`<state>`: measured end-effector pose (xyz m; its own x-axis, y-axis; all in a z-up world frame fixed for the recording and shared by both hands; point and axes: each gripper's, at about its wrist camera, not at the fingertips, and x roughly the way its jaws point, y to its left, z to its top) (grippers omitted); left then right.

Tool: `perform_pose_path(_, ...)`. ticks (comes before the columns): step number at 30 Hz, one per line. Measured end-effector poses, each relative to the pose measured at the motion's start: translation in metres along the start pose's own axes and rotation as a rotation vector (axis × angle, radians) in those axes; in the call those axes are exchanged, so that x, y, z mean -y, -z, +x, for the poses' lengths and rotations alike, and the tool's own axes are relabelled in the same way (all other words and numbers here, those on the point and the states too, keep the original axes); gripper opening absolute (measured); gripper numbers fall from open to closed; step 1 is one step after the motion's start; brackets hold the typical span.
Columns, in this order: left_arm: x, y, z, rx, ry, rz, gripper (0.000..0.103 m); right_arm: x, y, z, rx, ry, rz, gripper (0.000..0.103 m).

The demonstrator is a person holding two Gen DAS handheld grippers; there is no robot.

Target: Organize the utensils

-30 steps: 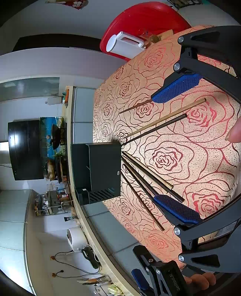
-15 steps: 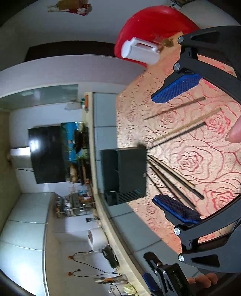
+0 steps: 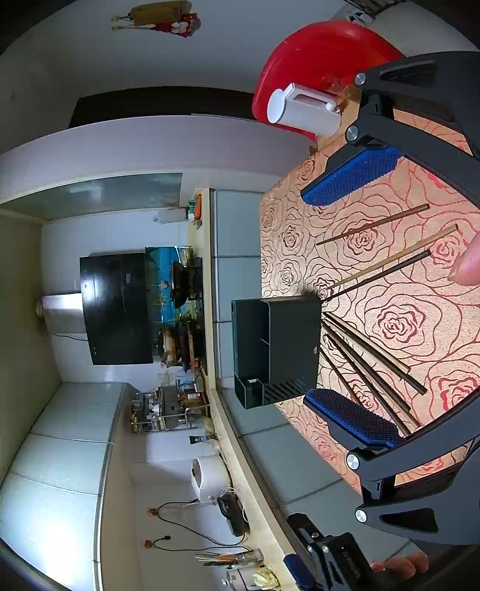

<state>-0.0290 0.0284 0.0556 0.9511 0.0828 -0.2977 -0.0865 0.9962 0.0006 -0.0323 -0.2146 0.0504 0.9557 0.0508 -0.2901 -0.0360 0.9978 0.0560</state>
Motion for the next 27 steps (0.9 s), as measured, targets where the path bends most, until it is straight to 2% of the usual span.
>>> perform_pose_path(10,-0.0018,-0.0005,0.0001,0.001,-0.004,-0.010,0.096,-0.0039,-0.0078,-0.0088,0.040,0.011,-0.016,0.096)
perform_pose_path(27,-0.0020,-0.0017,0.0004,0.002,-0.005,-0.011,0.096,-0.0039,-0.0080,-0.0089,0.040,0.011,-0.016,0.097)
